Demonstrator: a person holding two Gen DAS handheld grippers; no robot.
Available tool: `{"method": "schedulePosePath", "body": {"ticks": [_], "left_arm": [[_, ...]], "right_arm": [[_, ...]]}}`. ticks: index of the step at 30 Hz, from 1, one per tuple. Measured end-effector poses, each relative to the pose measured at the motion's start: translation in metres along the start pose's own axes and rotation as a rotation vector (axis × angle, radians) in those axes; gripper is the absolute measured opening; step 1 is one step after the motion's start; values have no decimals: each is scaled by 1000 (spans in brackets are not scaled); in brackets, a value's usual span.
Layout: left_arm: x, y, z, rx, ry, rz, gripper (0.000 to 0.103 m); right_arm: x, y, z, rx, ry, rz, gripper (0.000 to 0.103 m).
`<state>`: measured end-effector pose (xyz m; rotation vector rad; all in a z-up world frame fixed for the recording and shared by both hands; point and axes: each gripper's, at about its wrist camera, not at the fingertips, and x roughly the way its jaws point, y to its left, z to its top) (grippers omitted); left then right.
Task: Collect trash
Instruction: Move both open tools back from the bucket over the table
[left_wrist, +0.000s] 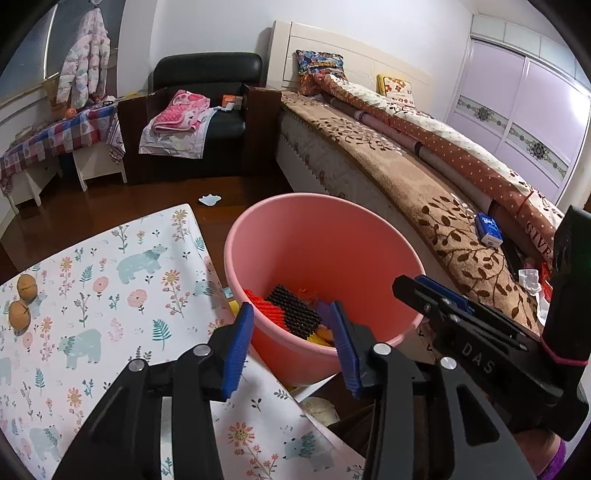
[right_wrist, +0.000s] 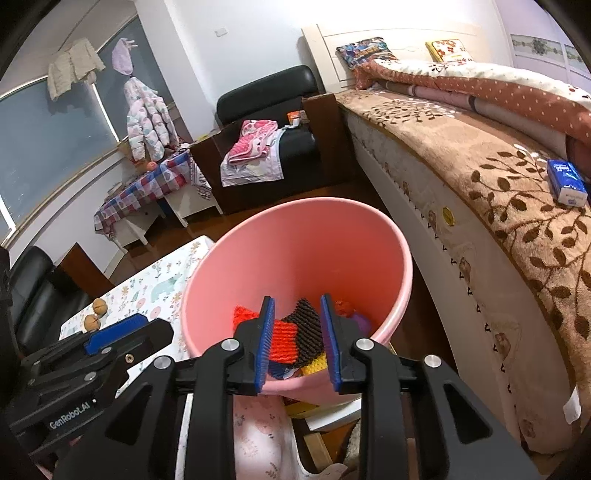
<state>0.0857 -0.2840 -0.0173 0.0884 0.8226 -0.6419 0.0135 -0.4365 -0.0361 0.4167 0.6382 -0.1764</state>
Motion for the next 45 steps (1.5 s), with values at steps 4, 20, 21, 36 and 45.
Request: {"method": "schedulePosePath", "body": {"ticks": [4, 20, 21, 36, 45], "left_arm": [[-10, 3, -2, -12, -16, -4, 47], [-61, 19, -10, -42, -99, 24, 51], [-65, 20, -11, -44, -103, 28, 51], [-97, 48, -26, -93, -137, 89, 52], [-110, 57, -34, -115, -163, 110, 68]], "right_arm": [[-10, 10, -5, -24, -8, 8, 35], [-52, 44, -18, -69, -90, 46, 47], [-54, 46, -19, -74, -92, 46, 47], [-77, 80, -35, -98, -111, 83, 56], [-84, 95, -41, -114, -131, 64, 61]]}}
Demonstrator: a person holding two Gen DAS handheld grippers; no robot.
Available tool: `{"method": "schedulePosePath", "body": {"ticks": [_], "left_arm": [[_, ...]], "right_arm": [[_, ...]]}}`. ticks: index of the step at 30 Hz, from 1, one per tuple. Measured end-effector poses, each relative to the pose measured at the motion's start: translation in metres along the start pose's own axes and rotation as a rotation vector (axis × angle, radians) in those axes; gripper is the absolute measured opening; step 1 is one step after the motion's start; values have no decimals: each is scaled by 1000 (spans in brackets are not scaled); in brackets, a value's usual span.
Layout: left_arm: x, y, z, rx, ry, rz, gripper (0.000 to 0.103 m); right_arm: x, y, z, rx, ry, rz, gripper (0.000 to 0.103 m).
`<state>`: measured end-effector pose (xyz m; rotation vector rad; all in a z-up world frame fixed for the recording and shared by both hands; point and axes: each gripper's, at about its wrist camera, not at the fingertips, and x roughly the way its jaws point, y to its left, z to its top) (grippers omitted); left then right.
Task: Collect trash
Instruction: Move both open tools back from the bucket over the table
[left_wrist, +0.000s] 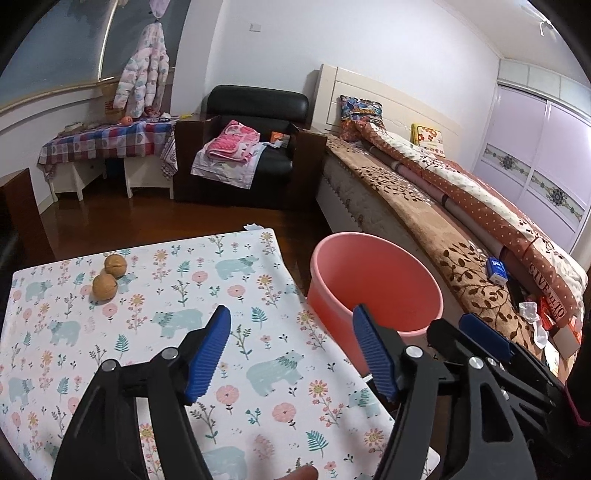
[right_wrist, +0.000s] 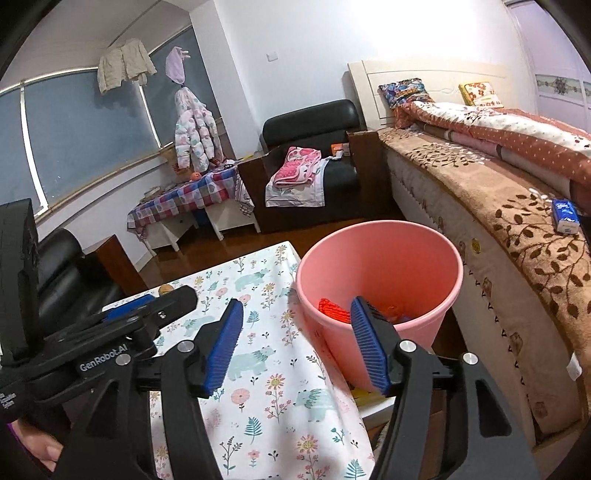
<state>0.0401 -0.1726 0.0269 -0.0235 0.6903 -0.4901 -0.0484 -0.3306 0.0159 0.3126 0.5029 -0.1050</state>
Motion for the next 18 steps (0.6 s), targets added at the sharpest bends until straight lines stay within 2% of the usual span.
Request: {"method": "schedulePosePath", "body": {"ticks": [12, 18], "left_arm": [[-13, 16, -4, -14, -36, 51, 68], [-17, 21, -7, -18, -43, 49, 67]], "right_arm": [[2, 15, -5, -31, 22, 17, 62], [-1, 21, -7, -35, 20, 11, 63]]}}
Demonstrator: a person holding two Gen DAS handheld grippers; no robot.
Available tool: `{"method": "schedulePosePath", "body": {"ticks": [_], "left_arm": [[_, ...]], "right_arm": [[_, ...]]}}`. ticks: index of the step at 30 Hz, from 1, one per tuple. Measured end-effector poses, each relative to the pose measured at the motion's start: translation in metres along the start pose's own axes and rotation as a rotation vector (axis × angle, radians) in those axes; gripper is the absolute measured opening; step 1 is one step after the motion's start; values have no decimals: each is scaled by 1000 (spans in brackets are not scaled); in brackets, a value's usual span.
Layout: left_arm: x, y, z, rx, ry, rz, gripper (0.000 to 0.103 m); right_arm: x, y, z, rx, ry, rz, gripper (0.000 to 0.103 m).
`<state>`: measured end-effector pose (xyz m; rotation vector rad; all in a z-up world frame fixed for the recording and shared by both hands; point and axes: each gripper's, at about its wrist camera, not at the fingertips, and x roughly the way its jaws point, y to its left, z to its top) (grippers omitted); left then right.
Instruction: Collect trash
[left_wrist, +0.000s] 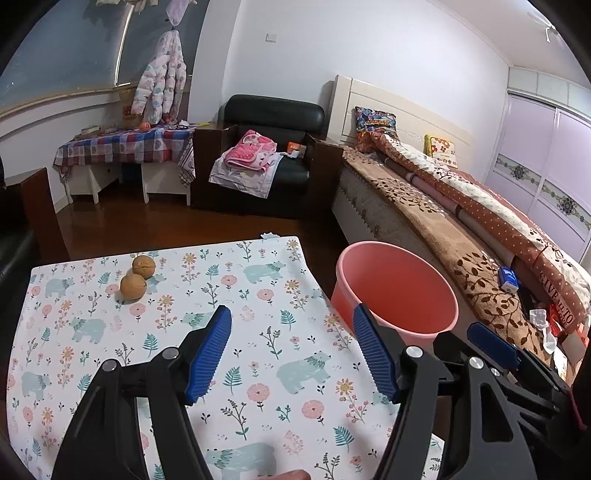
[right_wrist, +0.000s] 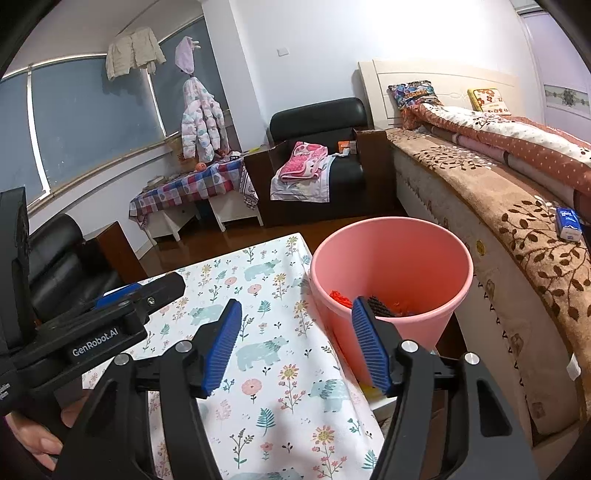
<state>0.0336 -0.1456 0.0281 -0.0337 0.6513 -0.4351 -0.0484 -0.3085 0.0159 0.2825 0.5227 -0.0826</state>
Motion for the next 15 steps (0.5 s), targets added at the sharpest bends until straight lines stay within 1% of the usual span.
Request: {"method": "schedulePosePath", "body": {"ticks": [11, 15], "left_arm": [[-3, 5, -6, 2, 3, 10, 66], [-3, 7, -6, -4, 6, 9, 65]], "right_arm": [[-10, 8, 5, -15, -30, -8, 63], [-11, 10, 6, -31, -28, -4, 63]]}}
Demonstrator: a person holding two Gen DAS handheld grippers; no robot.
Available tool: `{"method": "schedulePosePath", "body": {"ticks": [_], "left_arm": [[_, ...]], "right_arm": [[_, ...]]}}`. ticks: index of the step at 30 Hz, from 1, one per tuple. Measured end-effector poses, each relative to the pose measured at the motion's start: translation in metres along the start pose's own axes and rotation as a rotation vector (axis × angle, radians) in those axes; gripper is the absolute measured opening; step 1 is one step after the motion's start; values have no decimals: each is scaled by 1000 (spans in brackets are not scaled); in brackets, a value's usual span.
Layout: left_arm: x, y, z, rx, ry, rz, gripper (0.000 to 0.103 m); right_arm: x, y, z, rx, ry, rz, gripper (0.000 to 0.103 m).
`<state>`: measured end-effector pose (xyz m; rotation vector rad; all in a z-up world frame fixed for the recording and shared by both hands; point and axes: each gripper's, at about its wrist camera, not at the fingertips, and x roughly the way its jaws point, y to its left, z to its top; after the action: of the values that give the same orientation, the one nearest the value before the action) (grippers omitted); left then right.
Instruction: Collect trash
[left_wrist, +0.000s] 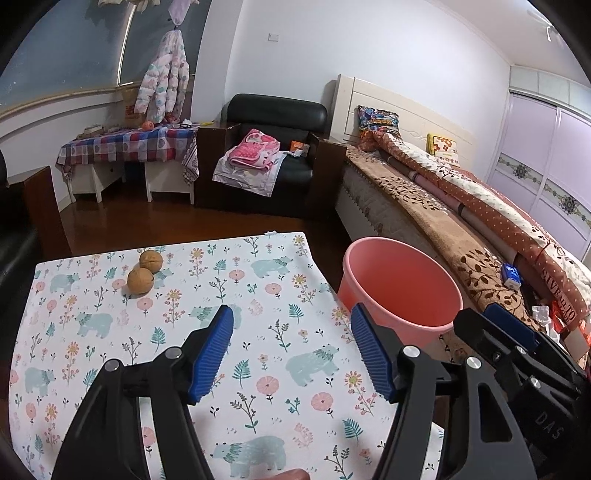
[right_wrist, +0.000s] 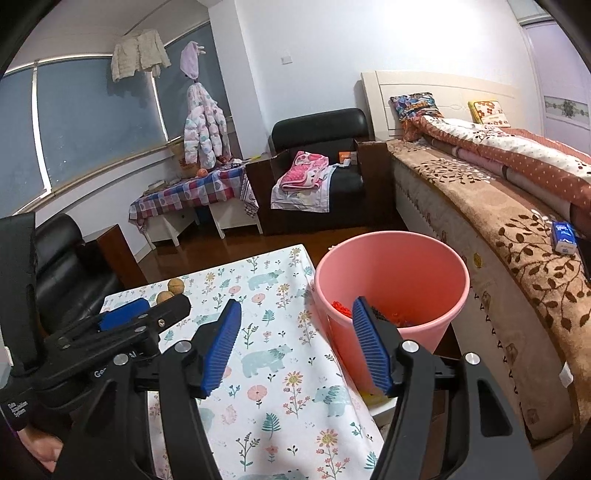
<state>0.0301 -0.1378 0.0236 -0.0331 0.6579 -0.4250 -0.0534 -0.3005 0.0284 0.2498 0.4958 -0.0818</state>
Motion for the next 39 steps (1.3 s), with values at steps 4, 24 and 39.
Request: {"method": "schedulePosePath", "body": {"ticks": [4, 24, 39], "left_arm": [[0, 0, 0, 0, 1, 0, 65], [5, 3, -5, 8, 20, 14, 64], [10, 3, -8, 15, 25, 22, 63]], "right_arm": [[0, 1, -1, -1, 0, -2, 63], [3, 2, 3, -10, 3, -14, 63], [7, 0, 1, -9, 9, -26, 63]]}}
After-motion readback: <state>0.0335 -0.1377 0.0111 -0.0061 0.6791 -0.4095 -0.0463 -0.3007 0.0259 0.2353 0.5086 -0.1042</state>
